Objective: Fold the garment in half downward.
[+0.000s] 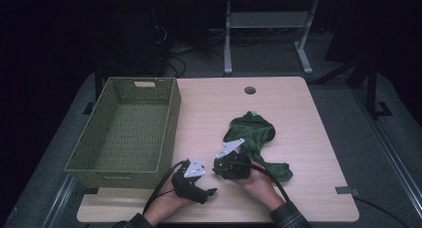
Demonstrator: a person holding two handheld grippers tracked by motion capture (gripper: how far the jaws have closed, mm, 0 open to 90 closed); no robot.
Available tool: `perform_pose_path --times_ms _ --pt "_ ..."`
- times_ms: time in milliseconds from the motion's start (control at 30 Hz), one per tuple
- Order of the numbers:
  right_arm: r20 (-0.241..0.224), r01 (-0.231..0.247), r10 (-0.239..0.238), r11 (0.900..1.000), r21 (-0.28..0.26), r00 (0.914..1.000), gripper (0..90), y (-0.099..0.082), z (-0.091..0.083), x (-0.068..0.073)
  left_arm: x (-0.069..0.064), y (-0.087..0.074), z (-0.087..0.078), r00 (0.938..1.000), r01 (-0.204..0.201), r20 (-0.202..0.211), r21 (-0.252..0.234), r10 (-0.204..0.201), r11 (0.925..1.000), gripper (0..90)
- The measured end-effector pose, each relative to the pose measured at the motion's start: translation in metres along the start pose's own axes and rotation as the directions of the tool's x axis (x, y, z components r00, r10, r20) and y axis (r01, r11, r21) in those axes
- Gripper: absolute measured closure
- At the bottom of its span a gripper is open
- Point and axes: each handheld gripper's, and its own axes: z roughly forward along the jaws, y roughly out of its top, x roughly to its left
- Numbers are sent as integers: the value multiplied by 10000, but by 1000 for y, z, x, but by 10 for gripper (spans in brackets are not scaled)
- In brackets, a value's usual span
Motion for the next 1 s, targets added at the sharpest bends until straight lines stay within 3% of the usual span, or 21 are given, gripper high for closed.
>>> perform_pose_path --times_ms 67,233,400,567,733,800,1000 --pt "337 276 -277 9996 25 9990 824 0 2 4 0 0 0 10000 4 1 -1 -4 10000 123" --pt "234 201 -201 9998 15 9995 873 -2 1 2 0 0 0 10000 -7 6 7 7 10000 123" --pt "-573 -55 49 9999 -104 9983 878 -3 -3 1 0 0 0 10000 11 -3 -11 -11 10000 123" --pt "-980 -114 93 9997 -210 9951 877 -6 -14 9 0 0 0 10000 65 9 -52 -65 10000 123" --pt "-1066 -358 268 9958 -838 9939 876 -10 -34 11 -1 0 0 10000 87 22 -54 -87 9999 123" --pt "-1009 -427 307 9919 -1193 9944 874 -10 -44 9 -1 0 0 10000 87 22 -51 -87 9999 123" --pt "-767 -691 574 9848 -1596 9954 873 -11 -62 -3 -1 0 1 9998 174 30 -106 -174 9998 122"
